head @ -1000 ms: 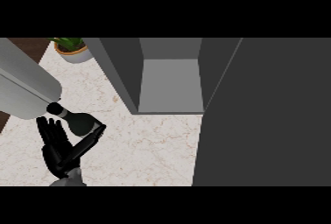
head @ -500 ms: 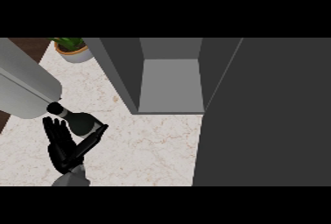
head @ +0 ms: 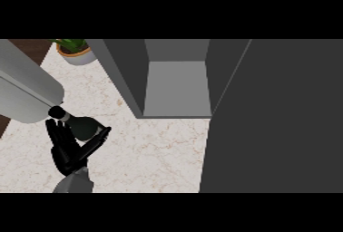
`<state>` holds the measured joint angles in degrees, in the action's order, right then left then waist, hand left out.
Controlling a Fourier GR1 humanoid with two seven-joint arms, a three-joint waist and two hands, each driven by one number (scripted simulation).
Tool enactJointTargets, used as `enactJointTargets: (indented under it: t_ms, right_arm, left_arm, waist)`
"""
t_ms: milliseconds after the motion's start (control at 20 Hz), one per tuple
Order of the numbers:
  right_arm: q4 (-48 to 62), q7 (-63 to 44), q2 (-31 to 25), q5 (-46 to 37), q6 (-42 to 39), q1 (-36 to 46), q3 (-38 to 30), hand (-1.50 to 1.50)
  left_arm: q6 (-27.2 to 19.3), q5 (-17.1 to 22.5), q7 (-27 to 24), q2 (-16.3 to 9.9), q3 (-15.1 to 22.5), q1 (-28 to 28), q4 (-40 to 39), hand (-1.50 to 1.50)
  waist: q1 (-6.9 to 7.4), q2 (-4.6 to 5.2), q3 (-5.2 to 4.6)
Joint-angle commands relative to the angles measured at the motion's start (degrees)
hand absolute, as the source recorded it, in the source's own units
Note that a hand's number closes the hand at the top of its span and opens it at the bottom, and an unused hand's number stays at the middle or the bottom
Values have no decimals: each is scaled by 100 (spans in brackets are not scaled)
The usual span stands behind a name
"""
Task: Pick up the wine, place it into the cabinet and close the cabinet
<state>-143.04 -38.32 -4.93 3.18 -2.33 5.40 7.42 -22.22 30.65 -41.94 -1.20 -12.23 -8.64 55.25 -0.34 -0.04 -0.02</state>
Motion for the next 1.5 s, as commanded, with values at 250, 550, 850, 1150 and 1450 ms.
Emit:
enactJointTargets:
  t_ms: [250, 550, 850, 1150, 1450]
  right_arm:
    - [-633, -387, -152, 566, -99, 14, -396, -150]
    - [-581, -297, 119, 145, 49, -93, 107, -150]
    - [-433, -314, 25, 266, 57, 120, -177, -150]
    - [-464, -136, 161, -6, 45, -220, 209, -150]
    - [-522, 25, 52, 259, -180, -482, -63, -150]
  left_arm:
    - [1011, 189, -218, -152, -61, -340, -605, 150]
    - [722, -286, -480, -283, 88, -823, -1340, 150]
    - [1420, -1051, -198, -754, 1034, -356, -1034, 150]
    - [3054, -1074, 171, -1425, 1563, 117, -147, 150]
    - [2865, -1255, -227, -1642, 1271, 277, 476, 150]
  waist:
    - [-3, 0, 0]
    - [-16, 5, -1]
    - [13, -27, 6]
    - [53, -34, 8]
    - [23, -7, 4]
